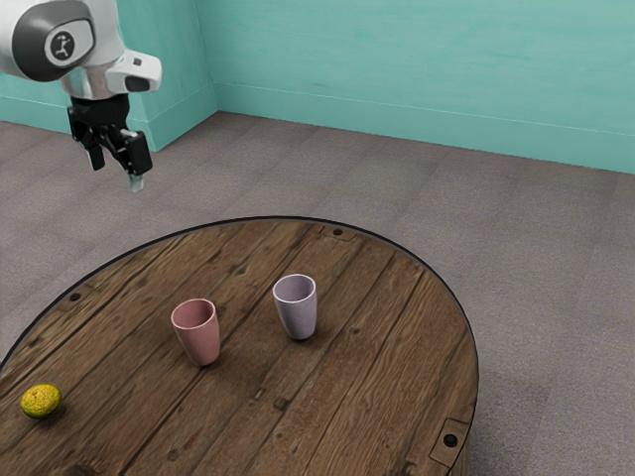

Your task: Place the left cup onto the right cup

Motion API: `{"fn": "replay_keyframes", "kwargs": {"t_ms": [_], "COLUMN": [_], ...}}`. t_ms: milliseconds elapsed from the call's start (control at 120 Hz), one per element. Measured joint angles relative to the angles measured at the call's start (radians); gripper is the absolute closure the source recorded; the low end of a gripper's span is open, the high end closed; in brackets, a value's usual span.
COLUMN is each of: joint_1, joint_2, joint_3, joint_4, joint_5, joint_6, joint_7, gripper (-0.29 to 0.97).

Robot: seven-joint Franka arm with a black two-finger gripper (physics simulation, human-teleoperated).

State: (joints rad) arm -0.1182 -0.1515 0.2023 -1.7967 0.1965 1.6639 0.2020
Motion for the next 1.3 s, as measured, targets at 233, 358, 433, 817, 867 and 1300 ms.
{"fn": "replay_keyframes", "kwargs": {"t_ms": [233, 358, 433, 817, 867, 1300], "joint_1": [0.001, -0.002, -0.005, -0.045, -0.060, -0.018], "joint_2": [0.004, 0.014, 0.021, 0.168, 0.181, 0.280], "joint_3": [-0.001, -0.002, -0.002, -0.041, -0.043, -0.042], "joint_4": [-0.069, -0.170, -0.240, -0.388, -0.393, -0.414], "joint_5": [-0.007, -0.041, -0.090, -0.296, -0.304, -0.304], "joint_6": [0.017, 0.070, 0.125, 0.389, 0.410, 0.555], "joint_7": [-0.034, -0.048, -0.056, -0.129, -0.138, -0.184], "gripper": [0.00, 0.00, 0.00, 0.00, 0.00, 0.00]}}
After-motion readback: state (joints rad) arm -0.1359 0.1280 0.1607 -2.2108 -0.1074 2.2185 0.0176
